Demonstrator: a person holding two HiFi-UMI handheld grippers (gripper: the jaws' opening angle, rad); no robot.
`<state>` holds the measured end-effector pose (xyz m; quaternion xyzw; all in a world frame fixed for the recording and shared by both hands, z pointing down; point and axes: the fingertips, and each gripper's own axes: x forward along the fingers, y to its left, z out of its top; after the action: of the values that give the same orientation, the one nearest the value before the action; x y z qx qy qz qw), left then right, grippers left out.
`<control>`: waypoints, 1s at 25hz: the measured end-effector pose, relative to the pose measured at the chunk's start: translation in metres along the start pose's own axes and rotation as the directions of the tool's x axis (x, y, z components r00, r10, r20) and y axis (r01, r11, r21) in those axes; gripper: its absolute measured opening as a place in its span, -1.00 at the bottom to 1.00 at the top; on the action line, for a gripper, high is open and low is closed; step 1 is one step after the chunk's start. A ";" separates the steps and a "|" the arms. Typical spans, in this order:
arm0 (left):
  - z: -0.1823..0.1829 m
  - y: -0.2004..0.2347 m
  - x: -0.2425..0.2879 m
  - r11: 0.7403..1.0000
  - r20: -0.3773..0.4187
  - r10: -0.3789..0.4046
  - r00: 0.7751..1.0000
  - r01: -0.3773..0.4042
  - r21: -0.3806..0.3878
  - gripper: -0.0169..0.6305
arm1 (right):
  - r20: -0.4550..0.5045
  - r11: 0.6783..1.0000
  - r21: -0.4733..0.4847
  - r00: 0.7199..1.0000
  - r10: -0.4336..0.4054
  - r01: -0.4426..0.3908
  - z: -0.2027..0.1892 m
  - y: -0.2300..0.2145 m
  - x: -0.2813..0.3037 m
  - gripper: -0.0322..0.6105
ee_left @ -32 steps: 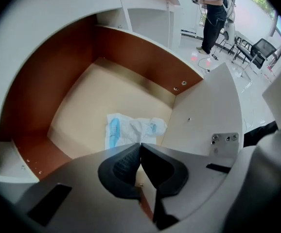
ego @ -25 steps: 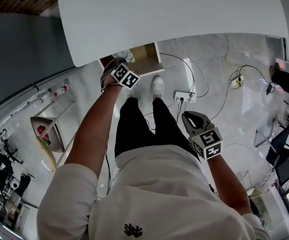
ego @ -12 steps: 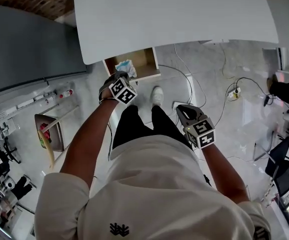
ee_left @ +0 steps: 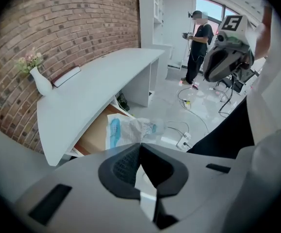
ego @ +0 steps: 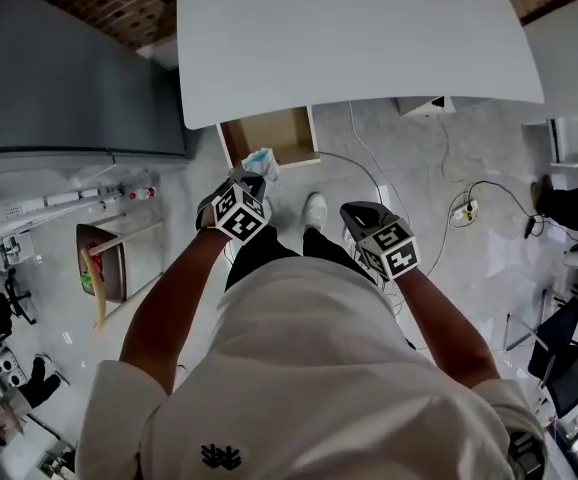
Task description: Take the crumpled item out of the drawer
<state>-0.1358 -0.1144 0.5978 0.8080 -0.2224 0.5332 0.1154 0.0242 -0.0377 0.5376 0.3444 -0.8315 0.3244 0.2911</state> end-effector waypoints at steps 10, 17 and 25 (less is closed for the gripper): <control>0.010 -0.061 -0.091 0.998 0.046 -0.054 0.997 0.053 0.028 -0.88 | -0.022 0.994 -0.092 0.998 0.061 -0.062 0.005 0.022 -0.008 -0.80; 0.019 -0.066 -0.125 0.997 0.094 -0.073 0.993 0.072 0.006 -0.88 | -0.039 0.988 -0.130 0.996 0.084 -0.089 0.023 0.034 -0.001 -0.81; 0.024 -0.068 -0.137 0.997 0.105 -0.074 0.992 0.072 0.016 -0.88 | -0.030 0.985 -0.146 0.995 0.091 -0.095 0.038 0.039 -0.002 -0.81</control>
<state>-0.1292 -0.0329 0.4664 0.8432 -0.1954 0.4867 0.1182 -0.0143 -0.0441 0.4995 0.2790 -0.8648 0.2796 0.3099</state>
